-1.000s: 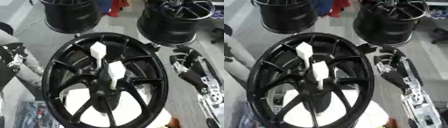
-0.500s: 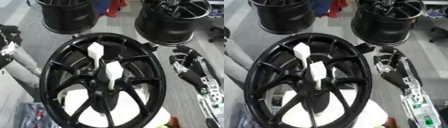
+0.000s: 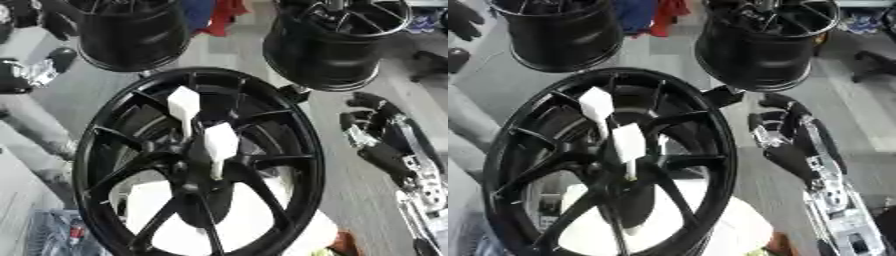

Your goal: Pull the pin out of the wheel hub.

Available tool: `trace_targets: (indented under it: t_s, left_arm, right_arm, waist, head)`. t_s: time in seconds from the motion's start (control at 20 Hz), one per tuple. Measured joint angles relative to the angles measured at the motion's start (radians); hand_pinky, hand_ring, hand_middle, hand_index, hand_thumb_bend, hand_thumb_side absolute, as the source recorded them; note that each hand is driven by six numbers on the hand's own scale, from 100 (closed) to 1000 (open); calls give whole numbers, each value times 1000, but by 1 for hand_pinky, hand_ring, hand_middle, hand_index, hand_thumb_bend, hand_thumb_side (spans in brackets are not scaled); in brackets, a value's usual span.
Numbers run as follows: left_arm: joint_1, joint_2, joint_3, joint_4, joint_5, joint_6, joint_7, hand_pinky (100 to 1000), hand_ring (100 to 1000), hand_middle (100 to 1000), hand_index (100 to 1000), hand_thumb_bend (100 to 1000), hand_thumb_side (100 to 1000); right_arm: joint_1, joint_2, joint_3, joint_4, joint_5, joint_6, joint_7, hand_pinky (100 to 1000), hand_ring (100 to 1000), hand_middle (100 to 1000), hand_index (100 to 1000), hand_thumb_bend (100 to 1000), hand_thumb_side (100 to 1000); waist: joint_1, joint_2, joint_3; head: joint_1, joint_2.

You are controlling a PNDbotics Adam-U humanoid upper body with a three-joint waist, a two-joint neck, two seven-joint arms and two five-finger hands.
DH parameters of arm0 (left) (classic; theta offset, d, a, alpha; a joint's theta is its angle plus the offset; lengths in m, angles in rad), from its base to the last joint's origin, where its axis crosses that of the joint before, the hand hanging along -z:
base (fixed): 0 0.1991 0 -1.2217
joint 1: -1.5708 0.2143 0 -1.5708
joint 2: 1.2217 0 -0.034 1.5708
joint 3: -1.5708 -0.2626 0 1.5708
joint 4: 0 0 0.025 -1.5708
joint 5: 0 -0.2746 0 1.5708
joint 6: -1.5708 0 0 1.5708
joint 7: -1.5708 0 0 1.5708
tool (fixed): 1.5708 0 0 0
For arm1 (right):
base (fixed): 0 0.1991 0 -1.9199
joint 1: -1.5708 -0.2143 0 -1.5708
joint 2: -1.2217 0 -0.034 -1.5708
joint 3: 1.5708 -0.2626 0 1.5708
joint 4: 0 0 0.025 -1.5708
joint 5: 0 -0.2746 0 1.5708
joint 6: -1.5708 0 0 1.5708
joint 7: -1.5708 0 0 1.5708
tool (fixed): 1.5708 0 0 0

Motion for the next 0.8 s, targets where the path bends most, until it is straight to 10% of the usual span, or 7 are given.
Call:
trace_targets:
  t_s: [0.25, 0.8]
  left_arm:
    - [-105, 2, -113, 80, -48, 2, -125, 696, 736, 757, 859, 348, 528]
    - [-212, -117, -282, 239, -206, -61, -62, 758, 792, 814, 876, 362, 416]
  right_arm:
    - [0, -7, 5, 0, 0, 2, 3, 643, 699, 738, 831, 264, 304]
    - [0, -14, 12, 0, -1, 4, 13, 643, 698, 737, 831, 264, 303]
  waist:
    - [1, -7, -5]
    - [6, -12, -20]
  head:
    - [4, 0]
    - [18, 0]
